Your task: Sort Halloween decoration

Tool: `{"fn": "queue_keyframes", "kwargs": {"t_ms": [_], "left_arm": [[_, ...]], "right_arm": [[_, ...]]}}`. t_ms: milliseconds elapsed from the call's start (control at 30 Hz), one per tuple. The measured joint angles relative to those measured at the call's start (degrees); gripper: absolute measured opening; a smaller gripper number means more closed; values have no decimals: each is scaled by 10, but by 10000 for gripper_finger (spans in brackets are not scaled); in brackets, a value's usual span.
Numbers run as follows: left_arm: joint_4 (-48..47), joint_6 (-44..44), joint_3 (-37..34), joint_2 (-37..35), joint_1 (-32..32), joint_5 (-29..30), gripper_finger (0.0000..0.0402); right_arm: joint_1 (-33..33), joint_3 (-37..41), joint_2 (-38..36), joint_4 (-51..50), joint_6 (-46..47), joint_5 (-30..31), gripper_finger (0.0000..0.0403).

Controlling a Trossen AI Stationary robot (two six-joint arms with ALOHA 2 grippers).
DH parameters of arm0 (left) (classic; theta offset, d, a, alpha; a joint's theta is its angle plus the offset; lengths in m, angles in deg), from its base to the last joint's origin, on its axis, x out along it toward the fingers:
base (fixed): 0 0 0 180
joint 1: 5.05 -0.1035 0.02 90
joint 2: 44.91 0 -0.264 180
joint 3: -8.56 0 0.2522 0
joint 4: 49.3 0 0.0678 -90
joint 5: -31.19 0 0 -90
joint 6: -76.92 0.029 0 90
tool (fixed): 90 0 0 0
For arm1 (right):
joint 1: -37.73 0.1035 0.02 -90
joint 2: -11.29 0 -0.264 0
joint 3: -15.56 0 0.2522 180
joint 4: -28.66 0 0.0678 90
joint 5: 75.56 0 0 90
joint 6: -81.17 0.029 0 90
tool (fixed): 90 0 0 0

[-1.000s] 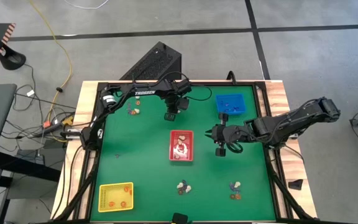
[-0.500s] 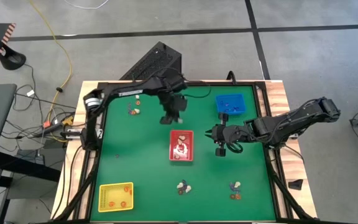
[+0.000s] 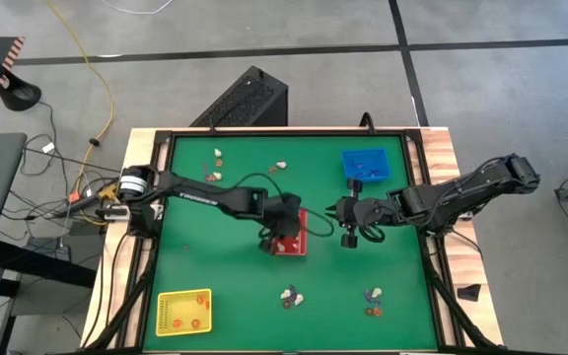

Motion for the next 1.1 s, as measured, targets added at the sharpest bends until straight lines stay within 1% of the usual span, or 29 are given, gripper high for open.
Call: {"fn": "queue_keyframes", "kwargs": {"t_ms": [100,200,367,433,500,567,700,800,900,967,1033,1100], "left_arm": [[3,-13,2,-1,12,38,81],[-15,-9,2,-9,18,63,103],[-34,-8,2,-22,24,121,138],[-76,-16,2,-36,24,139,148],[-129,-43,2,-59,24,161,155],[-204,-90,2,-85,23,168,159],[-336,-212,-11,-151,21,158,159],[-397,-298,-51,-212,27,153,158],[-434,-362,-119,-275,34,115,157],[-437,-398,-169,-312,34,110,157],[-433,-424,-214,-342,24,137,157],[-412,-434,-250,-360,-7,166,157]], "right_arm": [[0,0,0,9,0,0,81],[0,0,0,13,0,0,81],[0,0,0,15,0,0,81],[0,0,0,16,0,0,81],[0,0,0,17,0,0,81],[0,0,0,16,0,0,81],[0,0,6,15,0,0,81],[-1,0,21,16,0,0,81],[-6,0,42,19,-12,0,81],[-10,0,55,27,-26,0,81],[-16,0,65,44,-35,0,81],[-25,0,70,63,-37,-1,81]]}}
